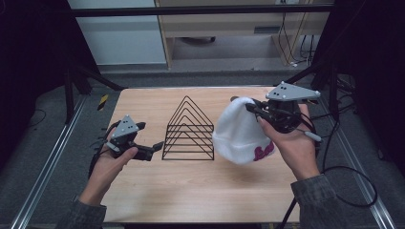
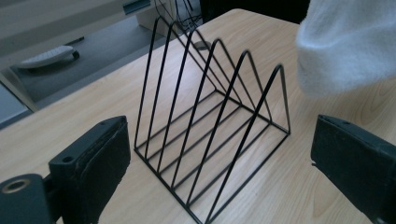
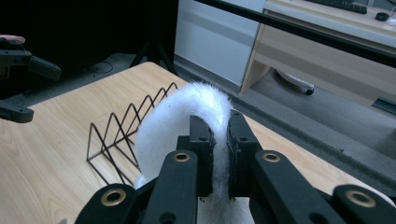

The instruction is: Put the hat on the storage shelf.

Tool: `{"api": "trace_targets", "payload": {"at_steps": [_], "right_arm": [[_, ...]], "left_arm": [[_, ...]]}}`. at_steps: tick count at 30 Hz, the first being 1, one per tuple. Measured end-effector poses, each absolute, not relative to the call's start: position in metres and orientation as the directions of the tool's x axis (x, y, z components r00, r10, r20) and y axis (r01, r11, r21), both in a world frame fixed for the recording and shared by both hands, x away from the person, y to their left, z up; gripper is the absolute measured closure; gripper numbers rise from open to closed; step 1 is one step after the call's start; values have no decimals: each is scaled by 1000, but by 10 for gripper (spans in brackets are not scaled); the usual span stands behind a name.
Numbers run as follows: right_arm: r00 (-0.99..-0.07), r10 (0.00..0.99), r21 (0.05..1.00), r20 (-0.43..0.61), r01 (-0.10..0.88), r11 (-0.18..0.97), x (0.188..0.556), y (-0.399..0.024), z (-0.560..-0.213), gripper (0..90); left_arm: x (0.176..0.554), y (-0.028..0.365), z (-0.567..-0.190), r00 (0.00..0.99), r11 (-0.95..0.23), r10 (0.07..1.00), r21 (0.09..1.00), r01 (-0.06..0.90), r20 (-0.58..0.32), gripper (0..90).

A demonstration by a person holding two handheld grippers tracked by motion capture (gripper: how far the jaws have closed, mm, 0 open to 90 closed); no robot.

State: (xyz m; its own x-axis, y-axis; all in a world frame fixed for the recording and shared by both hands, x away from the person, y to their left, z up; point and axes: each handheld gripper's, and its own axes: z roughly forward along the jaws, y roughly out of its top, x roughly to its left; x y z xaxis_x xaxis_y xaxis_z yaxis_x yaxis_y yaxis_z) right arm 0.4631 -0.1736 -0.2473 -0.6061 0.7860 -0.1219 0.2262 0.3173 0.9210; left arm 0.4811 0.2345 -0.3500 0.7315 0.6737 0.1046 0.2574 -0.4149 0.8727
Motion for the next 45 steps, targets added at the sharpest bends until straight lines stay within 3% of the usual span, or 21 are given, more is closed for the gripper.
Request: {"api": "trace_targets", "payload": {"at_steps": [8,18,28,45], "right_arm": [[-588,799,930,-129,208,303,470,-173,-230,834],[-564,814,940,-138,186,287,485,-167,-206,834],[-544,828,950,-136,166,265,509,-145,-185,834],[-544,828,960,-137,132,246,528,-115,-160,834]], "left_arm": [[492,217,-325,742,-448,651,869,209,157,42],[503,215,-321,752,-403,651,887,227,103,43],[509,206,-298,754,-414,644,888,202,128,48],[517,190,-295,766,-421,628,888,187,137,76]]}}
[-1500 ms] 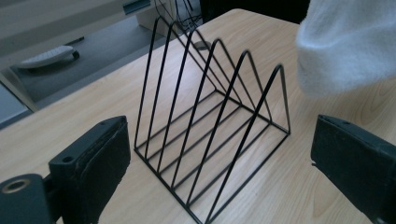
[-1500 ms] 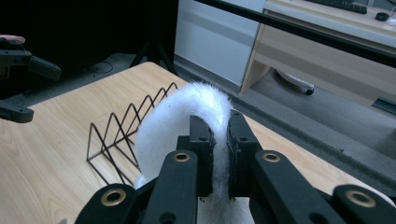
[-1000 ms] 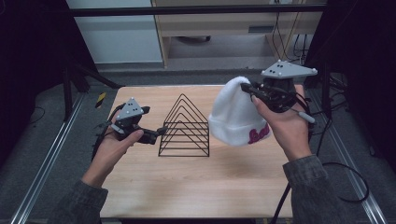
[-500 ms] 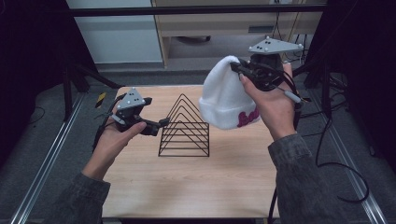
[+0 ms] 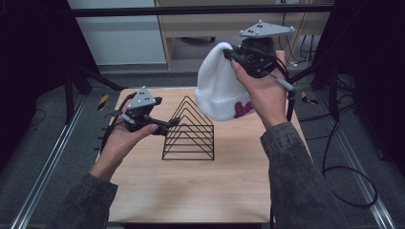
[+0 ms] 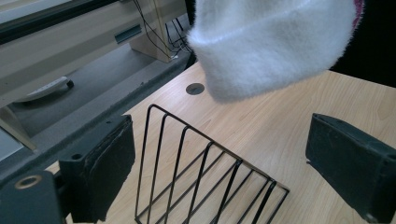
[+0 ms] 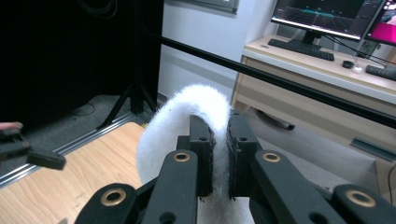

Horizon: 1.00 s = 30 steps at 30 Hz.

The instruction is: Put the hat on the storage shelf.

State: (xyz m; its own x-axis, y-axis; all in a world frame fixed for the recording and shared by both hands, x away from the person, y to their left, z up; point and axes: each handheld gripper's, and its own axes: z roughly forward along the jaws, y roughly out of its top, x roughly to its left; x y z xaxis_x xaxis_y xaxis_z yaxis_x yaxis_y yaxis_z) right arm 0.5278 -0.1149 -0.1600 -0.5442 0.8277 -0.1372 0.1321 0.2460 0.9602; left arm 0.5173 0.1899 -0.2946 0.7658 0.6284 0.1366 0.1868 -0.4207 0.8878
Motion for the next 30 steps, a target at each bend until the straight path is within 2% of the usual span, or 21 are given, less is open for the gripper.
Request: {"api": "trace_targets", "payload": {"at_steps": [30], "right_arm": [[-657,745,976,-116,64,209,513,-64,-149,833]], "left_arm": [[518,198,-302,759,-397,642,896,202,113,98]]}}
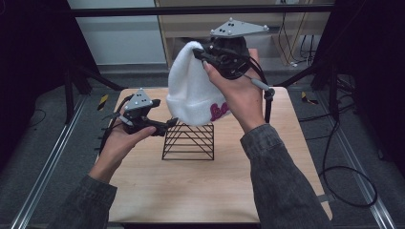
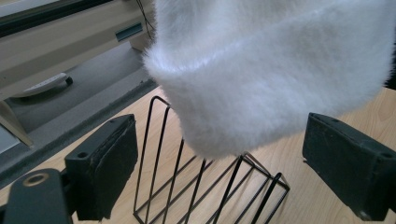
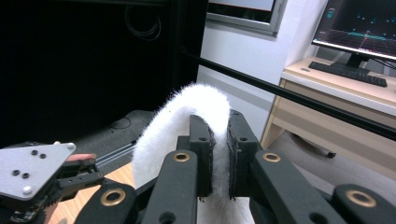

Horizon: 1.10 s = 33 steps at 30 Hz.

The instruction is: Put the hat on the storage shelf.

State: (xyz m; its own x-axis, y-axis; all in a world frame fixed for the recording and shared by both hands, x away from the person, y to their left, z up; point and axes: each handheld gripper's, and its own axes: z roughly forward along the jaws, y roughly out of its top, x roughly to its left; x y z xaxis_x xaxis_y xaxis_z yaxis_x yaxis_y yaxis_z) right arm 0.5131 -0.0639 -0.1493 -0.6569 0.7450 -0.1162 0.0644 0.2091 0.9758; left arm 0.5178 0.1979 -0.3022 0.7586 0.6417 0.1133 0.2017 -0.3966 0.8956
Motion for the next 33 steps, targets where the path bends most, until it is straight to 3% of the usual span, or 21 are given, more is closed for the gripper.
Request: {"api": "trace_targets", "payload": {"at_steps": [17,19,21,24,25,26,28,33], "right_arm": [[-691,714,978,-111,51,201,506,-54,-148,832],[-701,705,977,-113,50,207,506,-53,-148,832],[-703,702,977,-114,50,208,505,-52,-149,832],[-701,703,975,-121,49,216,506,-52,-150,832],[-701,703,975,-121,49,216,506,-52,-150,832],[-699,705,975,-122,50,218,507,-53,-151,831],[-687,715,973,-126,55,224,509,-57,-154,831],[-655,747,972,-109,86,217,518,-71,-163,829]], "left_arm": [[528,201,-306,759,-369,647,902,226,75,126],[532,199,-308,787,-349,617,906,240,30,177],[533,197,-309,805,-354,593,902,248,11,291],[535,196,-309,801,-362,598,897,255,14,585],[536,196,-309,798,-366,603,894,257,17,585],[536,196,-309,799,-366,601,894,259,15,665],[534,196,-308,798,-382,601,889,254,30,719],[522,202,-304,777,-415,624,878,239,84,746]]}}
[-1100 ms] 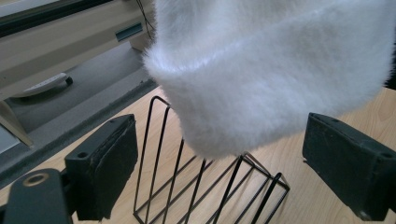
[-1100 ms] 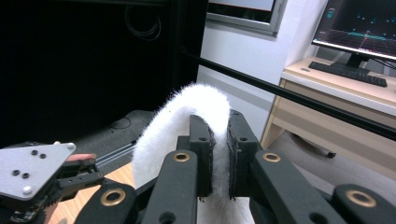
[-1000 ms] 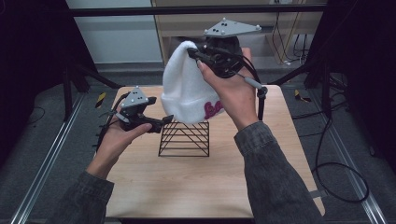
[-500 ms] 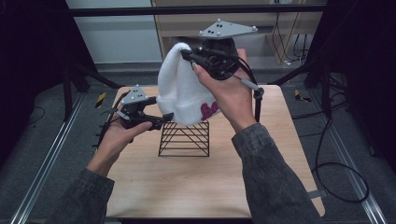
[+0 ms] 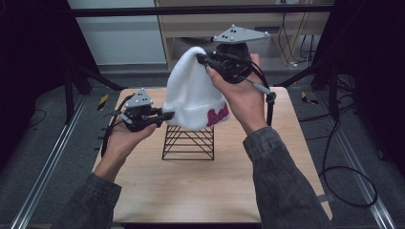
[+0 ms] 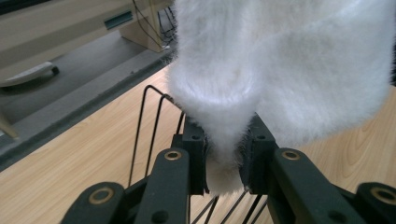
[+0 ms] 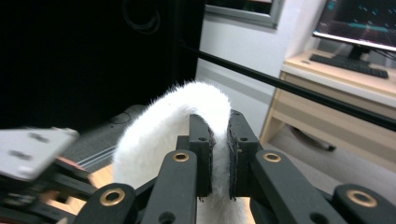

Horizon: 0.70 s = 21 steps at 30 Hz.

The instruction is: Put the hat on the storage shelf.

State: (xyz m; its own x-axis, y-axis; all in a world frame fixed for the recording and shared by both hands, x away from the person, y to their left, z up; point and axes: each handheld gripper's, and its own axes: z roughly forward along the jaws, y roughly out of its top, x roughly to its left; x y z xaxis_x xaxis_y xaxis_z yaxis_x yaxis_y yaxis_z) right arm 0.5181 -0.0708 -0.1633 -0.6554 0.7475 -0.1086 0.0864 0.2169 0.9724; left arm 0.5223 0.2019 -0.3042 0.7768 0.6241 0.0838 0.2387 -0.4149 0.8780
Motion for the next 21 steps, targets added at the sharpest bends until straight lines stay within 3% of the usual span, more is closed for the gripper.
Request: {"api": "trace_targets", "payload": {"at_steps": [21], "right_arm": [[-594,803,945,-42,237,225,566,-80,-220,827]], "left_arm": [[539,223,-322,737,-411,675,852,323,46,754]]}}
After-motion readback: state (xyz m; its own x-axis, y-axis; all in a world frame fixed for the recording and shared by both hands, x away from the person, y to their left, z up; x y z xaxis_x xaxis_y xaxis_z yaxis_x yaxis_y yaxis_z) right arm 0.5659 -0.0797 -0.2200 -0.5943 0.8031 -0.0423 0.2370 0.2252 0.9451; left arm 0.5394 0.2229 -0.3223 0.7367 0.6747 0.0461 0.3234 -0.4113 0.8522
